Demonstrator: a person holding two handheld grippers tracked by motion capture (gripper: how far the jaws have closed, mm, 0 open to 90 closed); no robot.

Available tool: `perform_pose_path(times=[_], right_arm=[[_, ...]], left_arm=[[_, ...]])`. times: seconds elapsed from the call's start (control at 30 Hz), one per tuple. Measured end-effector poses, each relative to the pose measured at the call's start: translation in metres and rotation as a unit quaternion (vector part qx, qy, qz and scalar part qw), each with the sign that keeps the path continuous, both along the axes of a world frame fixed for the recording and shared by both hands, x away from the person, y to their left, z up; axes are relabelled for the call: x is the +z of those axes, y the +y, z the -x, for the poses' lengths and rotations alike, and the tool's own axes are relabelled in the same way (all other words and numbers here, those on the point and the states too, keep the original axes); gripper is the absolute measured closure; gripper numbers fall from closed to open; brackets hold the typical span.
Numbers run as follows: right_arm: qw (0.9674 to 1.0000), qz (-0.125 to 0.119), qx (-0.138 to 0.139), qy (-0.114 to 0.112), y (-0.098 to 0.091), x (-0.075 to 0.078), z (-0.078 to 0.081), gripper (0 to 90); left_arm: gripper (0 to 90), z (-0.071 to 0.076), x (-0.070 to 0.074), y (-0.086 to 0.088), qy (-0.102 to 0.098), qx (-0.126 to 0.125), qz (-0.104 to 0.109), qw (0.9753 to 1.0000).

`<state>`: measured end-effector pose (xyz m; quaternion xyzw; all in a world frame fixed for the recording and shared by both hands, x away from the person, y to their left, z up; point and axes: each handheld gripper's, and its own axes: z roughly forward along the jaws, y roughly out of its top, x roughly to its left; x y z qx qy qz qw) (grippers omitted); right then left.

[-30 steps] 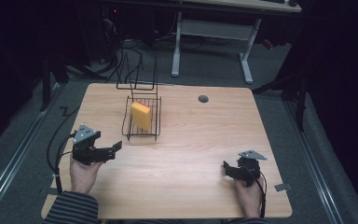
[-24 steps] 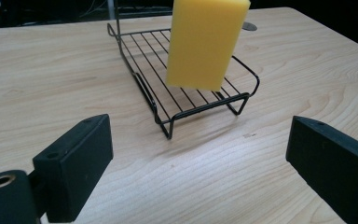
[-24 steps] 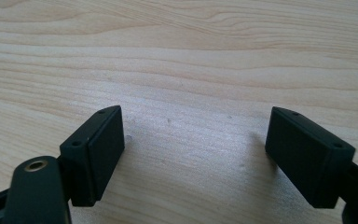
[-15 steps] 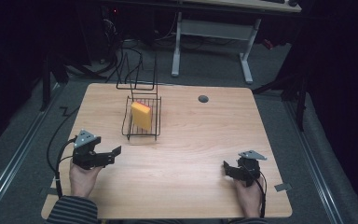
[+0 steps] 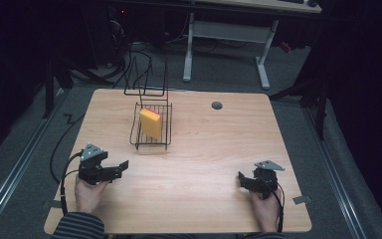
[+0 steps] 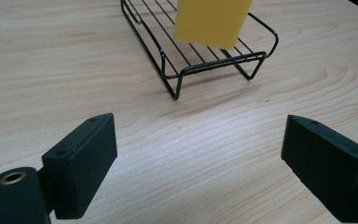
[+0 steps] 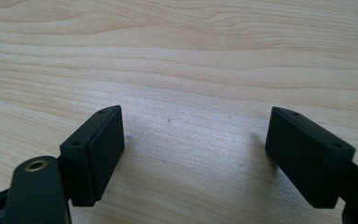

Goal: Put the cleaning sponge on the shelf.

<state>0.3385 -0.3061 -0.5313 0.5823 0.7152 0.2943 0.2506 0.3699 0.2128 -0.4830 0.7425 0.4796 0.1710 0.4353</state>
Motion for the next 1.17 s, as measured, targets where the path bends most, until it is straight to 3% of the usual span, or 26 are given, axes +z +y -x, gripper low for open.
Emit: perform_pose_path(times=[0.3, 0.57, 0.73, 0.9, 1.17], right_arm=[[1.0000, 0.000, 0.000, 0.000, 0.000, 0.000, 0.000, 19.7], [1.0000, 0.001, 0.002, -0.001, 0.000, 0.000, 0.000, 19.7], [1.0000, 0.001, 0.001, 0.000, 0.000, 0.000, 0.000, 19.7], [1.0000, 0.001, 0.002, 0.000, 0.000, 0.000, 0.000, 19.7], [1.0000, 0.001, 0.002, 0.000, 0.000, 0.000, 0.000, 19.7]], left_arm=[[11.4, 0.001, -0.019, 0.001, 0.019, 0.009, -0.004, 0.9998], [11.5, 0.001, -0.041, 0.000, 0.030, 0.023, -0.042, 0.9984], [11.7, 0.000, -0.055, -0.003, 0.037, 0.029, -0.084, 0.9953], [12.9, 0.001, -0.055, -0.006, 0.034, 0.030, -0.101, 0.9939], [12.8, 0.001, -0.055, -0.006, 0.034, 0.030, -0.101, 0.9938]])
